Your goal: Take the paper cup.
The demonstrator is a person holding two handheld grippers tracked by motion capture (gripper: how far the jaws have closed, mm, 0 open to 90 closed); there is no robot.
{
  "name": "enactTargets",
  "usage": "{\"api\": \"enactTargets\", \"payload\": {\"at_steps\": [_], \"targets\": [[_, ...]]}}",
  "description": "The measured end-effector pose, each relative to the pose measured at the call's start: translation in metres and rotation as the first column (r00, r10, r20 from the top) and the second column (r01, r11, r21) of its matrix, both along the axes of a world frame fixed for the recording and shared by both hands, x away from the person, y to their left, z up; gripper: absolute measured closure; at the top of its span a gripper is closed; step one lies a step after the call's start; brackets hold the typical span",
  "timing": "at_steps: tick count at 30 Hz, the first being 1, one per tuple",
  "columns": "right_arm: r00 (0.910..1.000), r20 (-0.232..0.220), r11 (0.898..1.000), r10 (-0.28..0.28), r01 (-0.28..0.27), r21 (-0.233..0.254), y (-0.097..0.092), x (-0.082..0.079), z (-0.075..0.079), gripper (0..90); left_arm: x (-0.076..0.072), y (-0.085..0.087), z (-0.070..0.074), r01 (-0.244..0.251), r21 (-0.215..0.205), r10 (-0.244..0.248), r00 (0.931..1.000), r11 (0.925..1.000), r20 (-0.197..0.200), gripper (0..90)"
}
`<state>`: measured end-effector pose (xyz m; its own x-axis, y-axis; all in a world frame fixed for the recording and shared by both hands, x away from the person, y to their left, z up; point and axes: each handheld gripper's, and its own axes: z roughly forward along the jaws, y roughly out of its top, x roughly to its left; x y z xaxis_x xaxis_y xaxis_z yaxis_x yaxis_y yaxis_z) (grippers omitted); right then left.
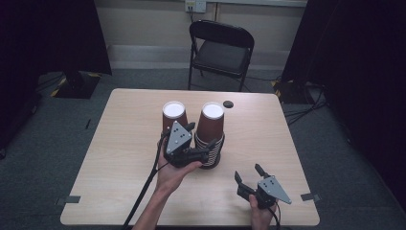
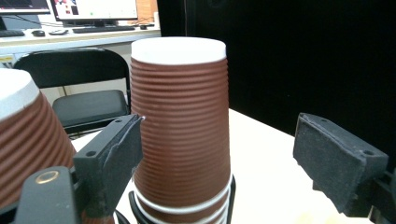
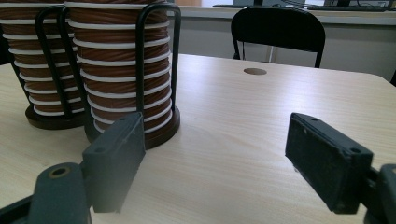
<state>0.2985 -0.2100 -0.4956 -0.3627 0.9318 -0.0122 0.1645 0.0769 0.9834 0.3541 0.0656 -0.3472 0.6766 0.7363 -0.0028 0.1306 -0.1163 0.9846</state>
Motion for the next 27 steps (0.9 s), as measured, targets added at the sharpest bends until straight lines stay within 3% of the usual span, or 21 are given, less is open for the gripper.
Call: {"api": "enactTargets", "payload": {"at_steps": [5,12,23,27], "targets": [[1.0,0.001,1.0,0.003,-0.003,-0.002,0.0,0.0,0.0,19.9,0.007,-0.004,0.006,-0.007,-0.006,0.007,1.0,1.0,-0.006,15.5],[1.0,0.006,1.0,0.002,-0.002,-0.003,0.0,0.0,0.0,20.2,0.017,-0.016,0.014,-0.051,0.026,0.051,0.9986,0.9983,0.012,15.6],[0.9999,0.007,1.0,0.008,-0.008,-0.002,0.0,0.0,0.0,20.5,0.036,-0.026,0.018,-0.082,0.039,0.082,0.9966,0.9959,-0.003,15.5],[0.9999,0.007,1.0,0.008,-0.008,-0.004,0.0,0.0,0.0,20.7,0.041,-0.03,0.021,-0.085,0.061,0.085,0.9964,0.9946,-0.003,15.7]]}}
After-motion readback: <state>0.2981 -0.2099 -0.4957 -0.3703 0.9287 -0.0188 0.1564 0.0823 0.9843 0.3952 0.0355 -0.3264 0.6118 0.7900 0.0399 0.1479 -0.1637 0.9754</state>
